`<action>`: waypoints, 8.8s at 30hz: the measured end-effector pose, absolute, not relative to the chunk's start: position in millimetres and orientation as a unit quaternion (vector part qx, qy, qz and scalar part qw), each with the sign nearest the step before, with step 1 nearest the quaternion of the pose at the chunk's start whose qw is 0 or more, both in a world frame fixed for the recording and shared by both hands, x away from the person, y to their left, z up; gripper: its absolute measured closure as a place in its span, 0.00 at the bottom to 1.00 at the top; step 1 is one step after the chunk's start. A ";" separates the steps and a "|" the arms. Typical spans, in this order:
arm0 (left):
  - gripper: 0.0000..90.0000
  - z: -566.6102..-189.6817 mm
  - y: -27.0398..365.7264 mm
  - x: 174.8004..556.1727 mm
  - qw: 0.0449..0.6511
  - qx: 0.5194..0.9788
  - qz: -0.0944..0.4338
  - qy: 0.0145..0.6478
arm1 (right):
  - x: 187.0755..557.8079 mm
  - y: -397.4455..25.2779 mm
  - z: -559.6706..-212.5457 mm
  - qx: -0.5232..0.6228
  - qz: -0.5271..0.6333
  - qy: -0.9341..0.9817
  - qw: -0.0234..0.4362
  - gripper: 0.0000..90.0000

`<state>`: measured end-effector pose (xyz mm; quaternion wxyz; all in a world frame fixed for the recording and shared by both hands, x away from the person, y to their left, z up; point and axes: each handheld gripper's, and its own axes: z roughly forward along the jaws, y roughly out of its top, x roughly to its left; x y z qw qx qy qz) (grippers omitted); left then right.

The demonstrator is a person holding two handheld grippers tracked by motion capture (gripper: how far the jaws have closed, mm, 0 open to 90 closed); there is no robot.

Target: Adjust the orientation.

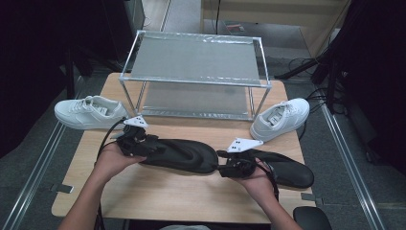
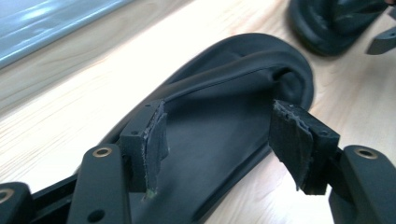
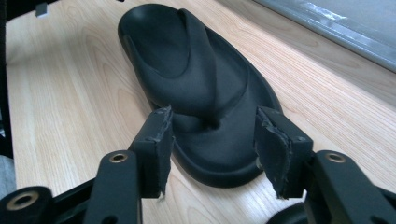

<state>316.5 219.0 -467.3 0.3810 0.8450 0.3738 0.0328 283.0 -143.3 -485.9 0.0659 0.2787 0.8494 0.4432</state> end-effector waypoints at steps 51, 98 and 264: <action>1.00 -514.9 258.4 365.7 0.335 0.853 0.064 0.394 | 277.1 -95.2 -526.8 0.255 0.394 0.883 0.008 1.00; 1.00 -516.3 251.4 303.7 0.331 0.860 0.022 0.388 | 323.6 -111.3 -522.5 0.318 0.388 0.865 0.014 1.00; 0.45 -497.0 195.3 323.3 0.391 0.849 0.005 0.355 | 272.8 -295.4 -501.9 0.314 0.452 0.832 0.064 0.55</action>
